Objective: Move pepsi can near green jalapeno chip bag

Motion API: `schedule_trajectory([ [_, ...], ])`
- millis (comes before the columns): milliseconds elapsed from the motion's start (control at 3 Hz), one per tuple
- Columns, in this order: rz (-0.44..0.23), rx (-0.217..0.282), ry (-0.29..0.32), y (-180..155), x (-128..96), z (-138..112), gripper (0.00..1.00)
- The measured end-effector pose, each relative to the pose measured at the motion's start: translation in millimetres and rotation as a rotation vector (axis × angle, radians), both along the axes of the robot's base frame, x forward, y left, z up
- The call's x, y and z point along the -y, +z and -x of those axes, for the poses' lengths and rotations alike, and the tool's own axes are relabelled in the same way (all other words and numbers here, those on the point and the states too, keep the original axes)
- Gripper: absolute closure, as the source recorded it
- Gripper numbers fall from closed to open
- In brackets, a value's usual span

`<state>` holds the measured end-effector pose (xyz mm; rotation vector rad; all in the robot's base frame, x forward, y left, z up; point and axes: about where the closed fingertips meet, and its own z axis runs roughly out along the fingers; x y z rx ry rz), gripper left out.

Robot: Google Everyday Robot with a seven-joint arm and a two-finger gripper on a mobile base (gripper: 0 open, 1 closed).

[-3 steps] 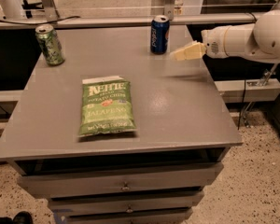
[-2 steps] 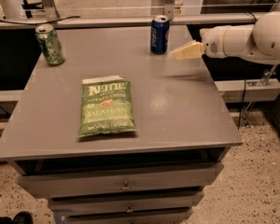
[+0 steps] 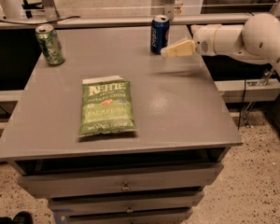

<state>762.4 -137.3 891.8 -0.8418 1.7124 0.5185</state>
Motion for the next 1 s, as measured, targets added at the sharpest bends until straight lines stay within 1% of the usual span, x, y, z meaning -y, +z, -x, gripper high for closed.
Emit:
schedule_trajectory([
  [333,-0.01,0.016,0.021,-1,-13,-14,0.0],
  [667,-0.018,0.025,0.033,-5,-24,-31,0.0],
  [1000,-0.036,0.045,0.043,-4,-38,-51,0.0],
])
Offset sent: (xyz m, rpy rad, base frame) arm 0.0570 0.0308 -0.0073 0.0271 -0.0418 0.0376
